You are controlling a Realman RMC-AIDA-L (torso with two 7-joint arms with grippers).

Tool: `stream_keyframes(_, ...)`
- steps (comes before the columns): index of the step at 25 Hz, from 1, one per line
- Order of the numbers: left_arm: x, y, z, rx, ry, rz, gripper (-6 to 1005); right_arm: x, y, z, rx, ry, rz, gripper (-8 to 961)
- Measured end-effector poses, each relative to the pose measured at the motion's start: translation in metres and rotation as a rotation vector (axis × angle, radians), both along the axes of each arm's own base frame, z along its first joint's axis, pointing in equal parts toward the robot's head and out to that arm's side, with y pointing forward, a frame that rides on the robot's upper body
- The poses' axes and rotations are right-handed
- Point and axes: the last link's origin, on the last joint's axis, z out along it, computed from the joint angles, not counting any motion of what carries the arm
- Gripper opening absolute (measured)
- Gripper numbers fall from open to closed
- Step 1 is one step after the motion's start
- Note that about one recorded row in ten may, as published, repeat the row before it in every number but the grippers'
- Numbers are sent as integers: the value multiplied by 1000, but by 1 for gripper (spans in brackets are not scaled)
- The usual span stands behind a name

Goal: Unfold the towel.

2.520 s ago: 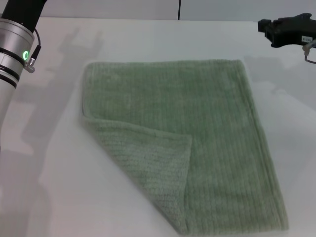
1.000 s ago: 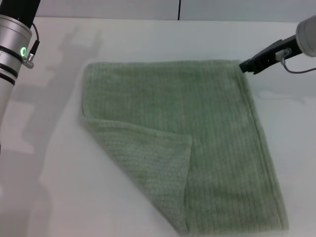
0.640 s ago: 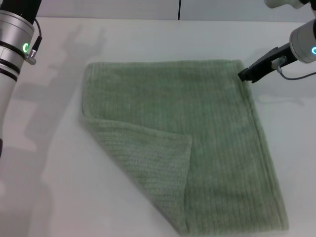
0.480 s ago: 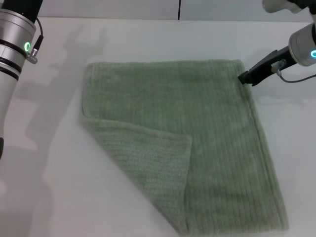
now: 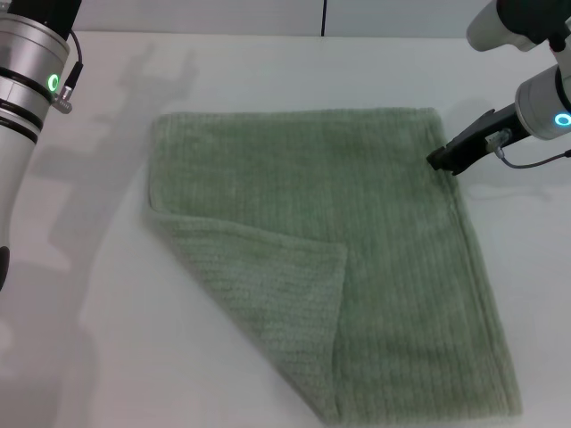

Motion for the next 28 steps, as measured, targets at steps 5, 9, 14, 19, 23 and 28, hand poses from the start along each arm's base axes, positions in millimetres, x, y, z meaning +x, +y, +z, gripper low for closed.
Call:
stream_keyframes(5,1,0,0,-1,-2,-2,680,1,0,-3,-4,-5,17,-1)
stream_keyframes(9,1,0,0,-9,-23,-9,680,-1,0,-5,-17,-8,30,-1)
stream_keyframes(14,3,-2,1,-6,-29,-29,680,0,-1,-7,-32,-13,40,-1)
stream_keyframes(19,3,-4,1,-8,-37,-33,681,0,-1,-7,-29,-15,44,-1)
stream_keyframes(23,2,-5,1,-7,-39,-34,681,1,0,-7,-24,-16,45,-1)
stream_keyframes(28,2,-6,1,-5,-42,-38,681,5,-2,-10,-29,-21,43,-1)
